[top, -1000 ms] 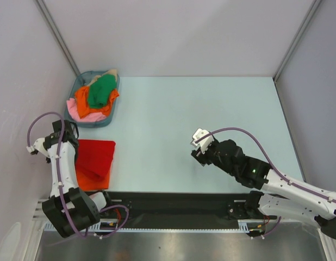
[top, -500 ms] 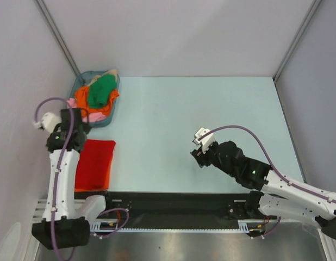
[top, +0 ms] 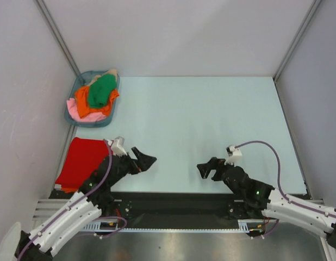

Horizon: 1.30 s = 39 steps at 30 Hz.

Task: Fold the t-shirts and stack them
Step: Reset both grippers

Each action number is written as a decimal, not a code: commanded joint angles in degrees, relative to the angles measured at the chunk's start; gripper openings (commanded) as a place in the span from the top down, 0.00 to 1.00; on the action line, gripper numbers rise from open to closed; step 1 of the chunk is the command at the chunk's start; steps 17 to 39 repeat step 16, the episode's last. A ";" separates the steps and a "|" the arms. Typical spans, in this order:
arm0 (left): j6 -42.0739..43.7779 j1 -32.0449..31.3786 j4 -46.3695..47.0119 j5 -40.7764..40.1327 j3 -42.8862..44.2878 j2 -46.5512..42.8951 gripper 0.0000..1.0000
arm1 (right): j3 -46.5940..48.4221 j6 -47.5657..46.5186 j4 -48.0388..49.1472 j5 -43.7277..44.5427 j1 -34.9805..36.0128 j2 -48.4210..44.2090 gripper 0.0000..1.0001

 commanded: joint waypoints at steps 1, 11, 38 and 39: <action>-8.28 -3.05 20.03 9.73 -10.46 -8.62 0.00 | -7.92 21.66 3.08 7.03 1.60 -8.24 0.00; -15.61 -4.81 35.05 19.04 -29.11 -30.46 0.00 | -17.78 38.38 -5.62 11.60 3.10 -23.90 0.00; -23.30 -5.17 58.76 26.78 -30.78 -28.33 0.00 | -17.87 32.00 4.42 4.42 4.32 -24.24 0.00; -23.30 -5.17 58.76 26.78 -30.78 -28.33 0.00 | -17.87 32.00 4.42 4.42 4.32 -24.24 0.00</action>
